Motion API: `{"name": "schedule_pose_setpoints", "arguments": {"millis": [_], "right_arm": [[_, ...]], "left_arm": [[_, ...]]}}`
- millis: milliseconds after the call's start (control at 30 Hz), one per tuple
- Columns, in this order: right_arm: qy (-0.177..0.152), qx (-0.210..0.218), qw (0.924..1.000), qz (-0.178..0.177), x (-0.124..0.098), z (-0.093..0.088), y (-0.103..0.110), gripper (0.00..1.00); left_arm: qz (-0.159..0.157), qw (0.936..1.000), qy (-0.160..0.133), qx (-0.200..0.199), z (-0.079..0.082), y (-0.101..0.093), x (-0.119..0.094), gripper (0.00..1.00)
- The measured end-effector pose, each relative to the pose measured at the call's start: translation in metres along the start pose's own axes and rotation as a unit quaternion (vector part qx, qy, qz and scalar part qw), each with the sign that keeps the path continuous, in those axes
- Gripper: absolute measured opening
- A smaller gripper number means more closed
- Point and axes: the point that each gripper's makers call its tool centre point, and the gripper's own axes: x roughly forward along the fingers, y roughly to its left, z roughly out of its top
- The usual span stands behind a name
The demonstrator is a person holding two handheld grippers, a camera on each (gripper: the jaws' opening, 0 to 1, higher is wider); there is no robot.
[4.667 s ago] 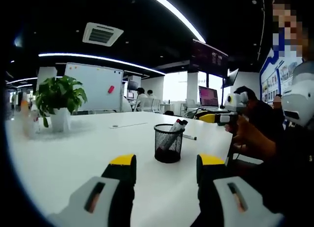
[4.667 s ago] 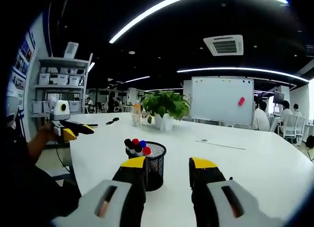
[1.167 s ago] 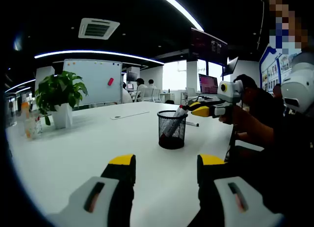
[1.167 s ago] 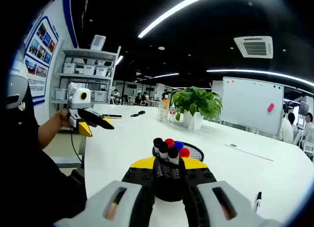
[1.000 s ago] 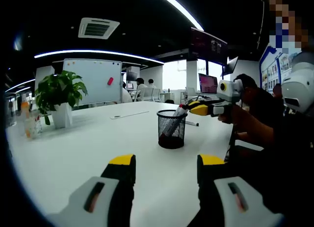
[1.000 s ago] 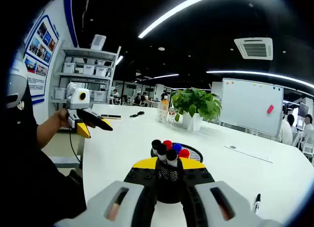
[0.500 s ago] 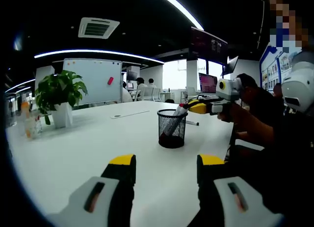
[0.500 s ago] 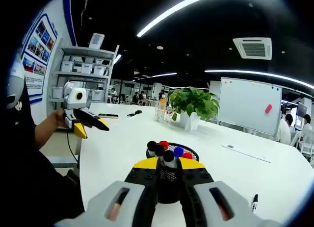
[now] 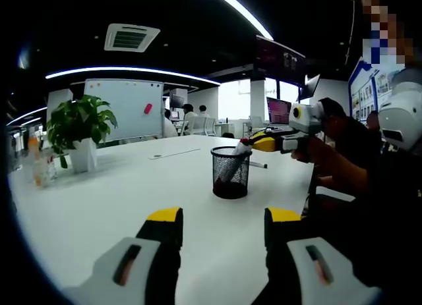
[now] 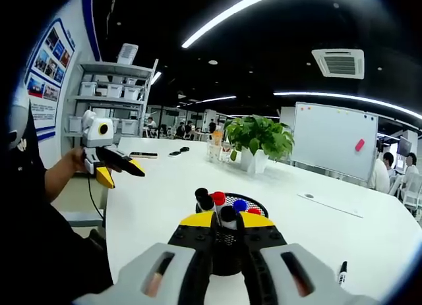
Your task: Pick up the whiteboard markers from the pen holder and place them facing the whiteboard neatly
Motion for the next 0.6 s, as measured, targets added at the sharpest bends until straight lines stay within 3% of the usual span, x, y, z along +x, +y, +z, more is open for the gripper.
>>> {"name": "schedule_pose_setpoints", "arguments": {"millis": [600], "right_arm": [[0.014,0.004,0.9999,-0.003,0.0051,-0.0014,0.0016,0.17]], "left_arm": [[0.002,1.0,0.001,-0.001,-0.0013,0.0013,0.0,0.51]]}}
